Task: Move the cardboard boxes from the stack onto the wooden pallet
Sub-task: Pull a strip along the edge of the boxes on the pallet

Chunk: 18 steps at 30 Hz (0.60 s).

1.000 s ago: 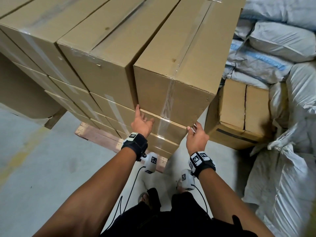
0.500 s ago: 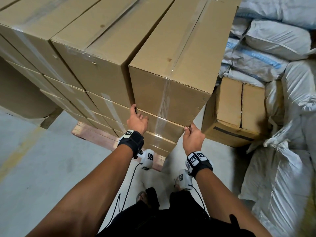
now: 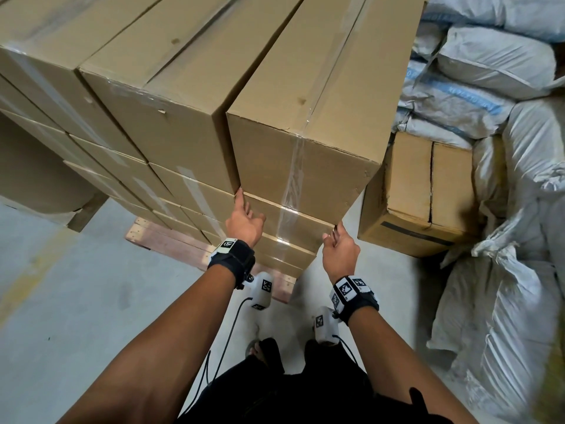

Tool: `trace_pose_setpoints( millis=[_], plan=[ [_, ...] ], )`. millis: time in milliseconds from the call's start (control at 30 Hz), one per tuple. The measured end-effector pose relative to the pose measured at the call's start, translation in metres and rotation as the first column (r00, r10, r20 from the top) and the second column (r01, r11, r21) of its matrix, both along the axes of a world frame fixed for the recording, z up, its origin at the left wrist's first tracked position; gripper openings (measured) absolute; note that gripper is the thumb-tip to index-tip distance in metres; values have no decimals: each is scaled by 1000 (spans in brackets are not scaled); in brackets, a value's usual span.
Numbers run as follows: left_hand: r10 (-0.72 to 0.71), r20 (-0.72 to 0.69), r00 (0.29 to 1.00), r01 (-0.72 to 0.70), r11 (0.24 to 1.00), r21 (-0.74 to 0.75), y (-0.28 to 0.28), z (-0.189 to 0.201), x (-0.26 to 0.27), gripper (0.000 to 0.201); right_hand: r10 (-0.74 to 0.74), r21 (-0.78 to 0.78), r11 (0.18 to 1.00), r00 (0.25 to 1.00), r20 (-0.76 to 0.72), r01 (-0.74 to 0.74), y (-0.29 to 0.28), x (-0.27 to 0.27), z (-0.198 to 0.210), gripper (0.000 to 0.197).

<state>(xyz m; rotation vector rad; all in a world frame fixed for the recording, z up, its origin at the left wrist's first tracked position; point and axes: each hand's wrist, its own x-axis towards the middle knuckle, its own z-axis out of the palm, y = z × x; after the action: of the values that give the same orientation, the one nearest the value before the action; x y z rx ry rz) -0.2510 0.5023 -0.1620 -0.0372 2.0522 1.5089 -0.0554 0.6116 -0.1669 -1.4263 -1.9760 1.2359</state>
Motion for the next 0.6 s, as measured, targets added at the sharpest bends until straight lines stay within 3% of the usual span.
trace_pose_setpoints(
  millis=[167,367,600],
  plan=[
    [-16,-84,996,10,997,-77,0,7,-1,87,12,-34,999,1000,16,-11,0,3,-5,52],
    [-93,-146,985,73,989,-132,-6,1,-3,79,27,77,996,995,100,-35,0,1,-19,29],
    [16,-56,998,-18,999,-46,-9,4,2,78,47,118,991,996,74,-56,-8,8,-10,24]
  ],
)
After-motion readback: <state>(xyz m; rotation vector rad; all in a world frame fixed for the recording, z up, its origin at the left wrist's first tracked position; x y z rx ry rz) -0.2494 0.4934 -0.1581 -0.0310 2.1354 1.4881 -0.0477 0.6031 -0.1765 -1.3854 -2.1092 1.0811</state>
